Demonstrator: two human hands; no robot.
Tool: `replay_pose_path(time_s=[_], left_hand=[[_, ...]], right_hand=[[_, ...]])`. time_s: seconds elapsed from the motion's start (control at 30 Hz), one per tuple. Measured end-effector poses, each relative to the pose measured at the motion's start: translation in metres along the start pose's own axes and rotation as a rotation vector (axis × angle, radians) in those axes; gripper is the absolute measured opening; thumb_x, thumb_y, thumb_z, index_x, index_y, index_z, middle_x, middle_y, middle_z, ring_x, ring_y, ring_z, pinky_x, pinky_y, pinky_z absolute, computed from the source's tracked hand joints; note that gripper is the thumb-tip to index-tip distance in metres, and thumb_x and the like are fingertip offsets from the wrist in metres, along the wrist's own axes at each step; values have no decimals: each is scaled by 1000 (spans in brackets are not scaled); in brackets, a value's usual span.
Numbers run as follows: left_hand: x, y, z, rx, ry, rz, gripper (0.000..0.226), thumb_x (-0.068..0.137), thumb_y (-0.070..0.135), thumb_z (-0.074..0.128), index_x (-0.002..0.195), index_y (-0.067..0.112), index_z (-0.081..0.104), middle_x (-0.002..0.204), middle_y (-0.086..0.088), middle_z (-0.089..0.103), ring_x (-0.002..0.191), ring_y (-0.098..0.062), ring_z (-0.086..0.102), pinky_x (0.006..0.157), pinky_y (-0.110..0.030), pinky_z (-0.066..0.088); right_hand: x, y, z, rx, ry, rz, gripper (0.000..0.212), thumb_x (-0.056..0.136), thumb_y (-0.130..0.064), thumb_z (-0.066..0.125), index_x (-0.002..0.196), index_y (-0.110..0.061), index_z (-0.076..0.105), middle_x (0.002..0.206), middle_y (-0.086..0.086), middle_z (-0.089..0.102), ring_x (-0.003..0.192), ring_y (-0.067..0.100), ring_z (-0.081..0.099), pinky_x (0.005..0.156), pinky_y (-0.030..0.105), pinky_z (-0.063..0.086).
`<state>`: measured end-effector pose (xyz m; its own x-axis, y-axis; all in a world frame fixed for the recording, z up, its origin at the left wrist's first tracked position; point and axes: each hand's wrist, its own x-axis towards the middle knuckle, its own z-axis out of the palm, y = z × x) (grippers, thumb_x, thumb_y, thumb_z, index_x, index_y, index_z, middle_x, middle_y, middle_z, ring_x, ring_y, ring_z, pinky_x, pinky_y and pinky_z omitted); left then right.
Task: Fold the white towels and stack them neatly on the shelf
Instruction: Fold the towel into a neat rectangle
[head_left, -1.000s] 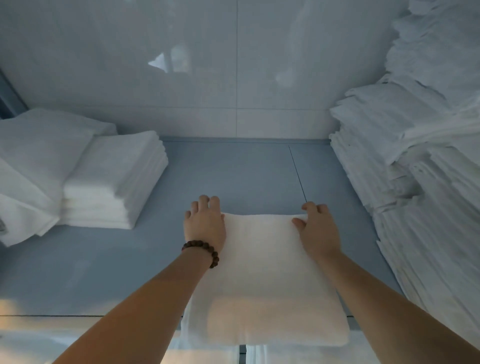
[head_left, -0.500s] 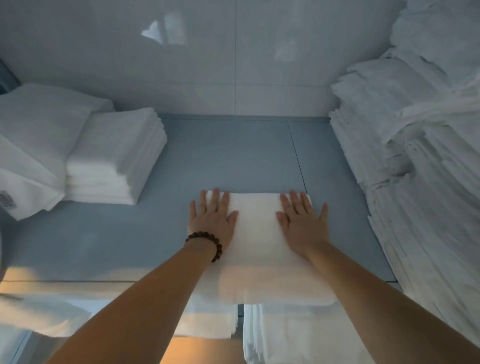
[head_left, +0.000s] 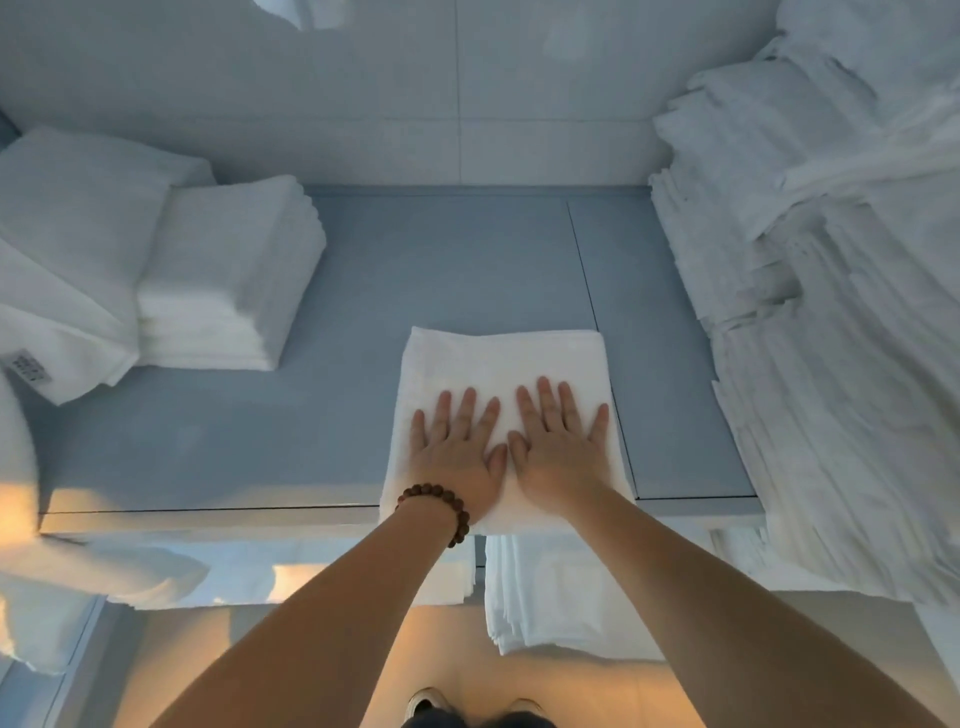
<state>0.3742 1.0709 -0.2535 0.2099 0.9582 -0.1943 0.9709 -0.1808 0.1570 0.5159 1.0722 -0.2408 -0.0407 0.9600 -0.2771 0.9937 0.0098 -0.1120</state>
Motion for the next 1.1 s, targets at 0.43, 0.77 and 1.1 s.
replay_pose_path(time_s=[0.43,0.77,1.1], left_hand=[[-10,1,6,-24,82,-8,52,95,47,1,143,43,-18,157,10,-16,142,-20,-24,115,-48,-14],[-22,-27,12,-66,146,-66,58,90,60,-1,142,43,-18,155,12,-18,141,-17,-25,118,-39,3],[83,47,6,-19,135,-51,63,89,57,-2,148,37,-10,158,4,-14,142,-26,-23,110,-49,-17]], right_hand=[[-7,-16,19,5,123,1,54,94,-44,-1,147,-37,-12,157,-7,-19,144,17,-20,111,58,-16],[-10,7,18,21,199,-12,61,89,-56,0,148,-38,-7,158,-5,-13,145,17,-17,115,50,-13],[62,89,-15,-27,214,240,60,94,-55,9,149,-34,-2,160,4,-6,147,23,-7,113,60,-5]])
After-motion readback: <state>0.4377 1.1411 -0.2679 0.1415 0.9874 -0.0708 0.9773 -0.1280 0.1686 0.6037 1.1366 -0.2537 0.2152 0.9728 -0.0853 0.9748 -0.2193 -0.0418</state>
